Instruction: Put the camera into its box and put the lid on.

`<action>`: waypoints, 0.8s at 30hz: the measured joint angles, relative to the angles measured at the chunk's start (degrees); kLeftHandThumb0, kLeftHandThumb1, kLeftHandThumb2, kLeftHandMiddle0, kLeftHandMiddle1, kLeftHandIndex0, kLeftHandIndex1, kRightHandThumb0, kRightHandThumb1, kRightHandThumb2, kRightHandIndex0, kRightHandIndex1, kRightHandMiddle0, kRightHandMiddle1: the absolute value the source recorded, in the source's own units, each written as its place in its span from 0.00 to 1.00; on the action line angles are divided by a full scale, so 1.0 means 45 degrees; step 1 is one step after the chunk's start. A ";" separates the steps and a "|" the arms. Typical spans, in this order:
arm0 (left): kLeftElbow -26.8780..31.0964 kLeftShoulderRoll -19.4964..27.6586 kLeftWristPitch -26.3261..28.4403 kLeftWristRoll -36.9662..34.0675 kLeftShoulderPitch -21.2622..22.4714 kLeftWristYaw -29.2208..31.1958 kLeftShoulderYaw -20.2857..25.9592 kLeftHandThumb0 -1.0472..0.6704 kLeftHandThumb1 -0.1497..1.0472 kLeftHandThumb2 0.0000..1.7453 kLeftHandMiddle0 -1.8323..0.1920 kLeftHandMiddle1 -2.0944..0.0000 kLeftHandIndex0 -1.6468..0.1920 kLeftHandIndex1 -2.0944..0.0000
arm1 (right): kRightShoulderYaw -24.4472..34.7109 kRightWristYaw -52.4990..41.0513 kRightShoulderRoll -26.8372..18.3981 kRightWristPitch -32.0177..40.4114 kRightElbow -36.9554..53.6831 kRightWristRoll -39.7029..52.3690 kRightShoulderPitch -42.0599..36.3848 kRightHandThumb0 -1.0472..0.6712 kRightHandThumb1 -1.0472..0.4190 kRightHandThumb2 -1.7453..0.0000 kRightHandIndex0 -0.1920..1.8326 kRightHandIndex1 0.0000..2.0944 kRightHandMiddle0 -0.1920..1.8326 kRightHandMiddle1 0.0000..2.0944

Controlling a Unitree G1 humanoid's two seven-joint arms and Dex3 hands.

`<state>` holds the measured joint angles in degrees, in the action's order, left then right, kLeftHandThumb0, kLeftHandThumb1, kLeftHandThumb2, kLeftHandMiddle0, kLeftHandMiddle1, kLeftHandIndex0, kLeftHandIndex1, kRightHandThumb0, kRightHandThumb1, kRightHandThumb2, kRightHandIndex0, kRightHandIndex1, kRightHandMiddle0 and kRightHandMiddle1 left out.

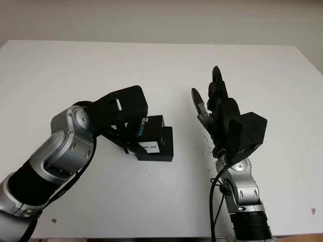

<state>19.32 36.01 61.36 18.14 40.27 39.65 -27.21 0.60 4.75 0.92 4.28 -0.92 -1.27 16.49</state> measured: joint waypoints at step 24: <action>0.0437 -0.0435 0.0361 -0.0033 0.0072 -0.0379 -0.0396 0.38 1.00 0.18 0.80 0.04 0.85 0.03 | 0.0070 -0.0022 0.0100 -0.0019 -0.0007 0.0113 -0.0001 0.28 0.00 0.85 0.05 0.02 0.07 0.02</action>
<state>21.29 34.05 62.99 17.99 40.59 37.95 -28.99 0.92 4.65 1.37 4.20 -0.95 -0.76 16.49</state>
